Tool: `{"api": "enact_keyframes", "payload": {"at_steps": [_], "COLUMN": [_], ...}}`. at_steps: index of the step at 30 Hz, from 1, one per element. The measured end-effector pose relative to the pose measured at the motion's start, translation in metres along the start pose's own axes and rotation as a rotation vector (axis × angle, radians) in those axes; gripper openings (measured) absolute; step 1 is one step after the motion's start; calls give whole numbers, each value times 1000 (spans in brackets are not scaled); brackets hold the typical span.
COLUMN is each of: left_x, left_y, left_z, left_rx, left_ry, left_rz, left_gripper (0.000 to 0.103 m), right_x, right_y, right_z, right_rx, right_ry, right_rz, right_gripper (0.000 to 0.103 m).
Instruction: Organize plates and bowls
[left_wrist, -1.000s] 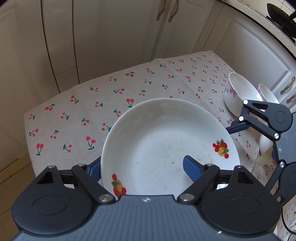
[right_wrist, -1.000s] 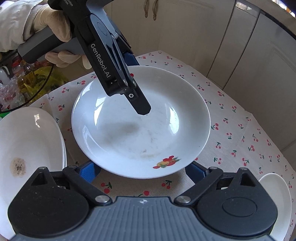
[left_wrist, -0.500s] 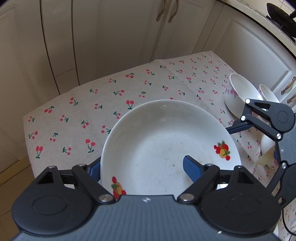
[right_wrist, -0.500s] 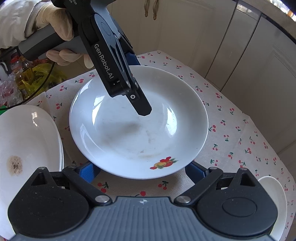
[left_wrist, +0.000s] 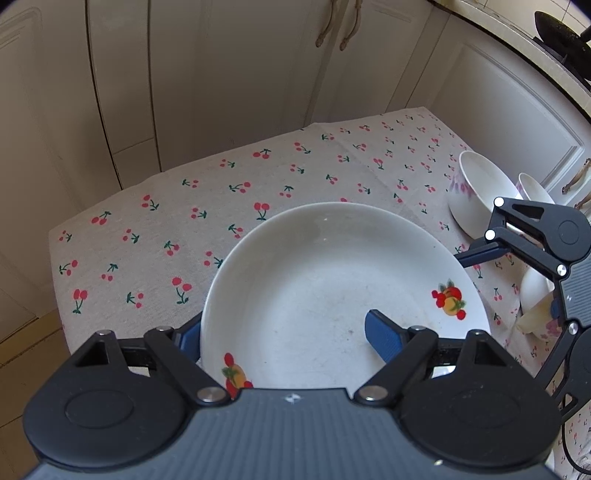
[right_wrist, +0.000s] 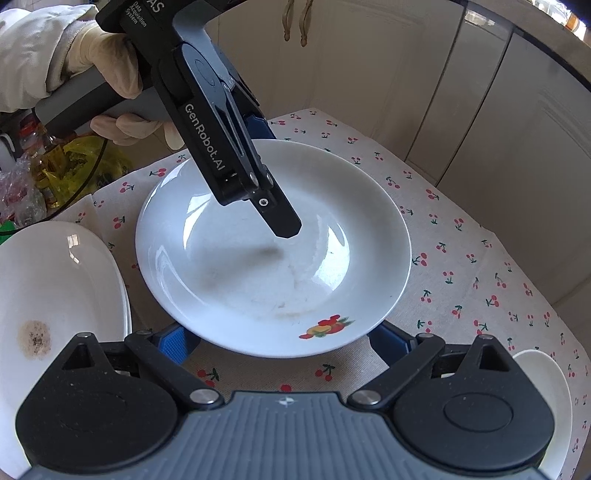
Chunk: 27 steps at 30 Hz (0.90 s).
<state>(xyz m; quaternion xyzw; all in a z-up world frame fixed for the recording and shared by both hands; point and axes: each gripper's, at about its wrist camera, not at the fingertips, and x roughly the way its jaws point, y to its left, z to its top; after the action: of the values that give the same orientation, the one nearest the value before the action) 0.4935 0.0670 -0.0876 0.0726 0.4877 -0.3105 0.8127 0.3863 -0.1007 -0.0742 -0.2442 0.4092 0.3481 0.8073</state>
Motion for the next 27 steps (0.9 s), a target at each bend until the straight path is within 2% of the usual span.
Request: {"api": "enact_keyframes", "payload": {"at_steps": [13,27], "left_x": [-20,-76], "left_y": [-6,-44], "left_z": [0,-17], "left_rx": [5,28], "left_ry": [-31,-80], "left_rz": [2,27], "left_gripper": [86,86], "right_x": [-14,-65], "right_y": [6,36], "right_z": [-1,-6], "right_rx": [-7,-23], "right_ry": [-20,-63], "right_rz": [-17,-38], "right_gripper": [99,99]}}
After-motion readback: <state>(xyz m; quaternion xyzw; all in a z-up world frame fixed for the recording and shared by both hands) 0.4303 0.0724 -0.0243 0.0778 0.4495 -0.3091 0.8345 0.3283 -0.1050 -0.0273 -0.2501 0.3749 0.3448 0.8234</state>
